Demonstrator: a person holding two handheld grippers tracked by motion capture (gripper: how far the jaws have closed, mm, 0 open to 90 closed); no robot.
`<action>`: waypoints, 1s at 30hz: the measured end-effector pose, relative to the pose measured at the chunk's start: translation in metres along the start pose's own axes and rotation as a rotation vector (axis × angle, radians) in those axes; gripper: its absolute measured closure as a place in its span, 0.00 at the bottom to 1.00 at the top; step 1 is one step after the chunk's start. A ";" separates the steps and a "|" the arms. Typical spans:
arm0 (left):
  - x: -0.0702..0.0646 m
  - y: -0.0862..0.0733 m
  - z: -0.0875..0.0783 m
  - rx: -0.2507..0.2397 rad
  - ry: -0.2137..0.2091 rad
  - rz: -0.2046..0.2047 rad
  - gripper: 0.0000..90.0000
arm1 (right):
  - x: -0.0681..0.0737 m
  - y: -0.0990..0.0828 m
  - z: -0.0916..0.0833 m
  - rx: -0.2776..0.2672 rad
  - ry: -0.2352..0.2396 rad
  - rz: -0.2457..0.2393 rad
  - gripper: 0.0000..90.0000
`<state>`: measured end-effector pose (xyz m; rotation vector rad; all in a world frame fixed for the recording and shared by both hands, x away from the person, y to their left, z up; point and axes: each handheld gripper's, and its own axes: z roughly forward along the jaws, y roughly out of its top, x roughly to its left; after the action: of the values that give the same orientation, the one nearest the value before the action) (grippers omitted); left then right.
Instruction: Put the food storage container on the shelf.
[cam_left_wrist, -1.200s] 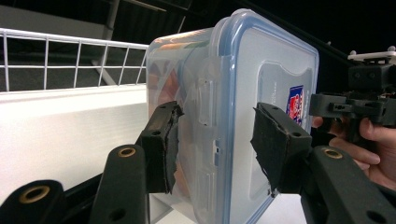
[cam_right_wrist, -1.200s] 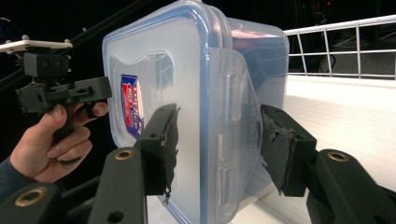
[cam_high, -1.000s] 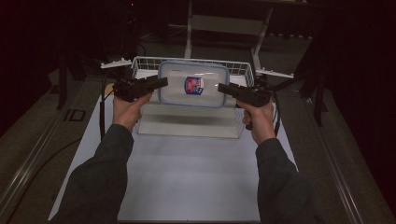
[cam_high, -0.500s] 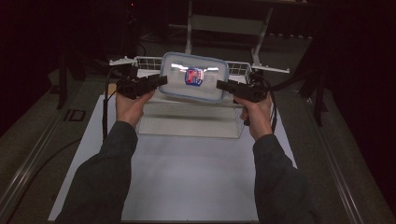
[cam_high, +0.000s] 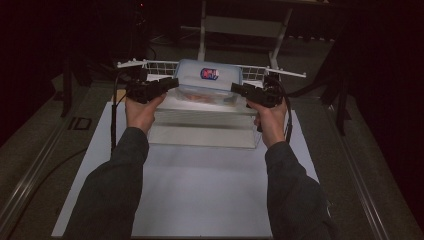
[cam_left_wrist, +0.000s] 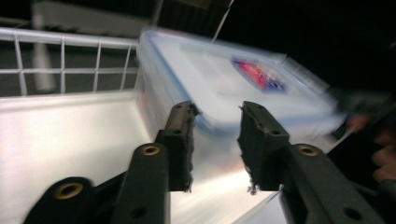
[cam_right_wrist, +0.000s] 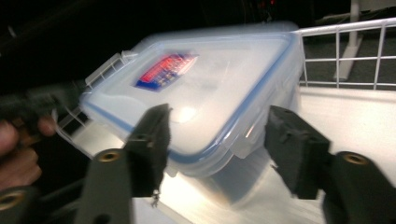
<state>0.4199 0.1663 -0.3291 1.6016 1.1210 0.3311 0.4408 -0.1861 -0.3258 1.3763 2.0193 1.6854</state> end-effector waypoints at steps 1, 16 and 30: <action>-0.003 0.000 0.002 0.013 0.018 0.034 0.67 | -0.001 0.000 0.001 -0.004 0.005 0.013 0.48; -0.012 0.000 -0.014 0.023 0.000 0.137 0.62 | 0.026 0.000 -0.021 0.005 -0.086 -0.268 0.50; -0.025 -0.021 -0.038 0.163 -0.023 0.321 0.56 | 0.040 -0.029 -0.041 0.166 -0.055 -0.418 0.48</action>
<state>0.3701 0.1686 -0.3255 1.9300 0.8899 0.4392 0.3767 -0.1833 -0.3198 0.9380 2.2589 1.3127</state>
